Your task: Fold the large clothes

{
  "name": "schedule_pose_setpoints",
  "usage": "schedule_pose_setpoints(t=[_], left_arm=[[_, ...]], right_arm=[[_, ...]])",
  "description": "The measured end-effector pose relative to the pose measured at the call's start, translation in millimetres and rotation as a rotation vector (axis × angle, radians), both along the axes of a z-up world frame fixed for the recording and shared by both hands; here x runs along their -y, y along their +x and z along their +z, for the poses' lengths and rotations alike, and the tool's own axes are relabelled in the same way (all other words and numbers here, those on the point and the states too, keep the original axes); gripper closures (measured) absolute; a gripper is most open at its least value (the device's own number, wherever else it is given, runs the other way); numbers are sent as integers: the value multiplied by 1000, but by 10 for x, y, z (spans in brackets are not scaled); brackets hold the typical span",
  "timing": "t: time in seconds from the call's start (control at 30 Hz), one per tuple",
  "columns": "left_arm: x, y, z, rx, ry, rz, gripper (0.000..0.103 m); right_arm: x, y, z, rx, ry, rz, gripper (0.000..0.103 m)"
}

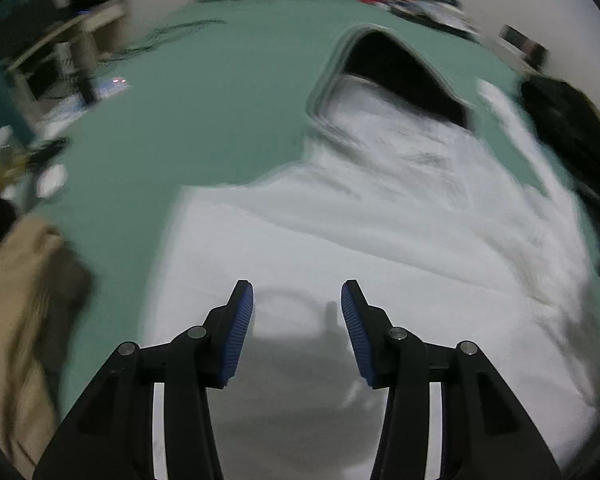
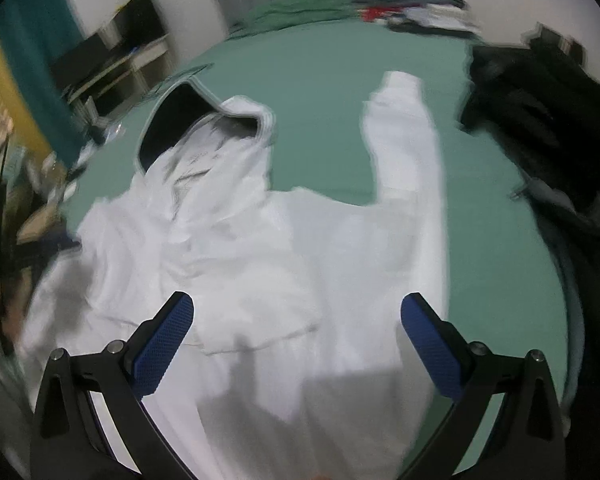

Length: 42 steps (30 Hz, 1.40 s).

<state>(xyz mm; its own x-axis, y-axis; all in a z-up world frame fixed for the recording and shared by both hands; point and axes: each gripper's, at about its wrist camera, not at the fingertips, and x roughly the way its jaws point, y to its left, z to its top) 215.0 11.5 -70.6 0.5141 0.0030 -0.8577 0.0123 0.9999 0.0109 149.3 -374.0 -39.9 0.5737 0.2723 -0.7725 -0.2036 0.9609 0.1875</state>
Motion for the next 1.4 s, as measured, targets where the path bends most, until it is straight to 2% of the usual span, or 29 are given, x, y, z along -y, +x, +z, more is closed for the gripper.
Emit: schedule_pose_setpoints(t=[0.1,0.17,0.23,0.27,0.3,0.33,0.37,0.4,0.43,0.47,0.5,0.53,0.63,0.73,0.83,0.87,0.9,0.93,1.0,1.07,1.17,1.23,1.3,1.4], left_arm=[[-435,192,-112,-11,53,97,54],[-621,271,-187,-26,36,133,54],[-704,324,-271,-28,26,135,54],[-697,341,-307,-27,23,127,54],[-716,354,-358,-29,10,111,54],[-733,345,-408,-32,-3,99,54],[-735,352,-461,-30,-6,73,54],[-725,352,-455,-9,3,53,55],[-704,381,-455,-5,22,27,58],[-707,408,-442,-3,24,6,81],[-693,463,-426,-1,46,-13,95],[-689,496,-430,-2,76,-6,100],[-780,545,-482,26,117,21,100],[-791,541,-485,15,185,24,100],[-978,513,-430,1,70,74,100],[-1033,511,-389,-3,41,95,100],[-1076,490,-313,6,7,108,100],[-1091,467,-267,14,-13,106,99],[-1093,406,-120,21,-68,92,91],[-1057,330,23,34,-122,75,76],[-1013,278,154,54,-181,59,74],[-969,282,152,36,-211,44,74],[-950,274,160,39,-228,36,74],[-887,238,230,65,-209,37,74]], right_arm=[[-179,173,-96,-13,-37,43,8],[-205,325,-194,-37,-47,26,11],[-200,414,-296,-60,-47,17,22],[-206,454,-362,-76,-47,21,36],[-224,482,-447,-103,-55,28,54],[-240,486,-506,-119,-71,29,58],[-265,460,-496,-92,-100,25,66],[-292,470,-483,-90,-107,34,82],[-304,474,-453,-83,-111,37,91],[-303,476,-401,-54,-126,17,95],[-291,477,-366,-30,-147,-10,95],[-269,474,-340,-12,-158,-39,95],[-119,508,-365,-31,-156,-133,95],[-126,477,-451,-73,-184,-136,94],[-162,382,-442,-70,-259,-153,79],[-143,360,-419,-72,-258,-165,69],[-100,335,-387,-72,-240,-178,61],[-67,322,-355,-69,-215,-188,57],[40,270,-266,-55,-173,-211,45],[122,265,-167,-22,-196,-226,43],[260,360,-51,0,-235,-239,42],[382,491,22,10,-250,-257,41],[453,615,80,29,-259,-256,41],[517,885,135,52,-307,-233,41]])
